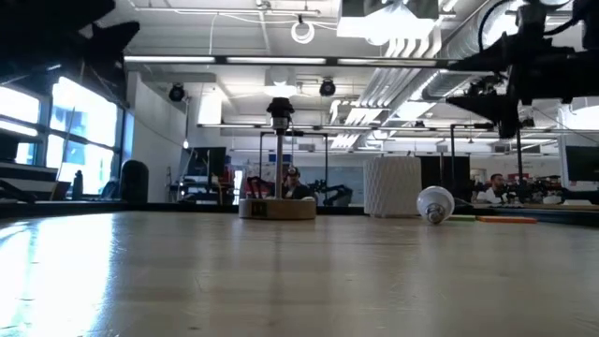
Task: Screw lightbulb
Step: Insert the white lightbulb into the desk lamp
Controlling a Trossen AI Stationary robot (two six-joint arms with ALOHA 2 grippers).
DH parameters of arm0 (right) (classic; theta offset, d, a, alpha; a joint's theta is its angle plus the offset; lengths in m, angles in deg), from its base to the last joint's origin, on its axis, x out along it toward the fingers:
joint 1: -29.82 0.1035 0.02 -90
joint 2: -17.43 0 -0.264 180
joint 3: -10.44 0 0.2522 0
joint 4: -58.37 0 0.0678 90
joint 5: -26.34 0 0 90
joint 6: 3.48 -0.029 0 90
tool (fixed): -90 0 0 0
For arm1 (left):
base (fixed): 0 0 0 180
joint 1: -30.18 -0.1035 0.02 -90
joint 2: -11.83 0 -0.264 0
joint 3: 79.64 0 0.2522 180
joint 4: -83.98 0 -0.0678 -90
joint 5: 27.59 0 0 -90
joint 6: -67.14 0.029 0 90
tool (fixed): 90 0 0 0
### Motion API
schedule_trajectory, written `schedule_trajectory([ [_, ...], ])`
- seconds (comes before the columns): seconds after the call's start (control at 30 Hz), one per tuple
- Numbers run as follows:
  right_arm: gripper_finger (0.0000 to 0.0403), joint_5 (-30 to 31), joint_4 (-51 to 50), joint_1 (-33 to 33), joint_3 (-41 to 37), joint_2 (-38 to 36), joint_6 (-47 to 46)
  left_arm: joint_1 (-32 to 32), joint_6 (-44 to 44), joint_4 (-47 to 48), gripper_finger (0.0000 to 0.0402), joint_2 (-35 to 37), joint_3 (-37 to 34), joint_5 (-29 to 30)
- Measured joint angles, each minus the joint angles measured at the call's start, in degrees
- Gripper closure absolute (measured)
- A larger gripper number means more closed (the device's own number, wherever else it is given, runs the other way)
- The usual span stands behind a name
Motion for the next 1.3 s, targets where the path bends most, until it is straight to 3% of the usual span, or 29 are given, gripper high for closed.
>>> schedule_trajectory([
  [0.27,0.0144,-11.0,19.2,0.0,0.0,4.1,12.4,0.0,3.6,-7.1,0.0225,-0.2,0.0,3.5],
  [0.43,0.0144,-12.1,25.4,0.0,1.3,12.3,13.0,0.0,3.9,-7.6,0.0225,-0.2,0.0,5.9],
  [0.67,0.0144,-11.7,19.4,-0.4,14.5,33.1,15.5,0.0,6.4,-8.5,0.0225,-0.2,0.0,7.0],
  [0.87,0.0144,-12.6,10.4,-5.2,27.2,54.4,22.1,0.0,6.0,-7.6,0.0225,-0.2,0.0,8.8],
  [0.97,0.0144,-15.6,17.8,-8.2,30.6,63.8,24.4,0.0,5.5,-7.3,0.0225,-0.2,0.0,8.8],
  [1.1,0.0144,-26.7,29.5,-12.0,35.0,75.3,25.8,0.0,4.7,-6.8,0.0225,-0.2,0.0,8.8],
  [1.2,0.0144,-32.3,29.9,-13.7,41.5,82.3,24.2,0.0,4.3,-6.1,0.0225,-0.2,0.0,8.8],
  [1.3,0.0144,-30.9,27.4,-14.3,47.6,88.6,26.9,0.0,3.6,-6.0,0.0225,-0.2,0.0,9.4],
])
